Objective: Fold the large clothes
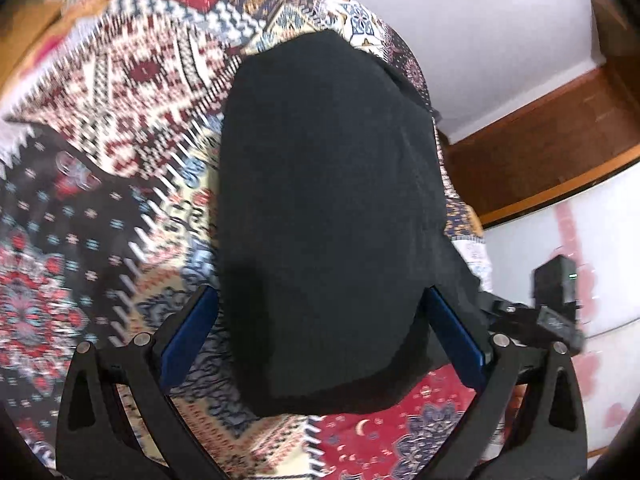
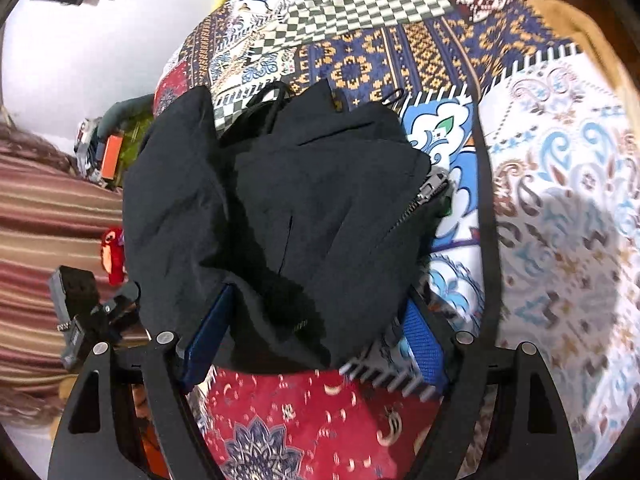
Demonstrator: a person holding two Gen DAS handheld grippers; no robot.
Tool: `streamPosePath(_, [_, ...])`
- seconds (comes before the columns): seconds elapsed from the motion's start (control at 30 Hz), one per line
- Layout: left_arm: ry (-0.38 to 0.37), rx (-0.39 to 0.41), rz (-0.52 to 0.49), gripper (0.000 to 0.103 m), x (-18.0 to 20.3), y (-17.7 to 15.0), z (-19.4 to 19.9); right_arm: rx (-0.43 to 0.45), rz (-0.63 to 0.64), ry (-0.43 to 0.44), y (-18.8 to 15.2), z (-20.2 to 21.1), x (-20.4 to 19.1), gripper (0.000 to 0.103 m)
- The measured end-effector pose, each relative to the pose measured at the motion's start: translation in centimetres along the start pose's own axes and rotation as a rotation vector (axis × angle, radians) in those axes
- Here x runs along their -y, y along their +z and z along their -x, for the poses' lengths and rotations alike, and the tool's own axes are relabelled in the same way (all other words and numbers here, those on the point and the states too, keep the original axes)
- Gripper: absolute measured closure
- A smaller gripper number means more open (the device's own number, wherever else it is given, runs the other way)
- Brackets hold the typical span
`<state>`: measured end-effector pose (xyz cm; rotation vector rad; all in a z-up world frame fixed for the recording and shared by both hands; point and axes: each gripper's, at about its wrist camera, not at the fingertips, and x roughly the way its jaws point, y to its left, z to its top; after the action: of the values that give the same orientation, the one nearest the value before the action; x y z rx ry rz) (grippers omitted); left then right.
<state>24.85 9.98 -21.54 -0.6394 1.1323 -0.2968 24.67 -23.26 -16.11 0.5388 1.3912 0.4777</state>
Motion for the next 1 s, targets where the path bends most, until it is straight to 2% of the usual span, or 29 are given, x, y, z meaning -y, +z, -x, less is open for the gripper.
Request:
streamPosePath(0.2, [-0.004,-0.015,-0.016,0.0,0.1,1.0,-1.1,-0.019,0.016,-0.027,1.3,-1.6,-0.8,0.021])
streamPosePath(0.5, [-0.064,-0.031,0.07,0.0,-1.3,2.3,-2.4,-0.058,-0.03,0.0,2.4,-3.5,-0.6,0.024])
streamPosePath(0.6, [-0.075,-0.022,0.086,0.0,-1.3,2.0,-2.4,-0.067,-0.041,-0.005,2.4,-3.7,-0.8,0.037])
streamPosePath(0.73, [-0.082,-0.016,0.08,0.001,-1.4,1.4,-1.7,-0.065,-0.053,0.025,2.2,-3.0,-0.7,0.059])
streamPosePath(0.77, [-0.077,-0.015,0.072,0.003,-1.3,1.4,-1.5,-0.059,-0.05,0.028,2.2,-2.5,-0.8,0.067])
streamPosePath(0.83, [-0.063,-0.004,0.058,0.008,-1.1,1.3,-0.6,-0.045,-0.029,0.023,2.3,-1.7,-1.1,0.076])
streamPosePath(0.93, [-0.053,0.029,0.045,0.012,-0.4,1.5,0.6,-0.026,0.012,0.032,2.6,-0.6,-2.3,0.087])
streamPosePath(1.0, [-0.039,0.064,0.018,0.015,0.3,2.0,1.9,-0.01,0.051,0.029,2.7,-0.3,-3.5,0.088])
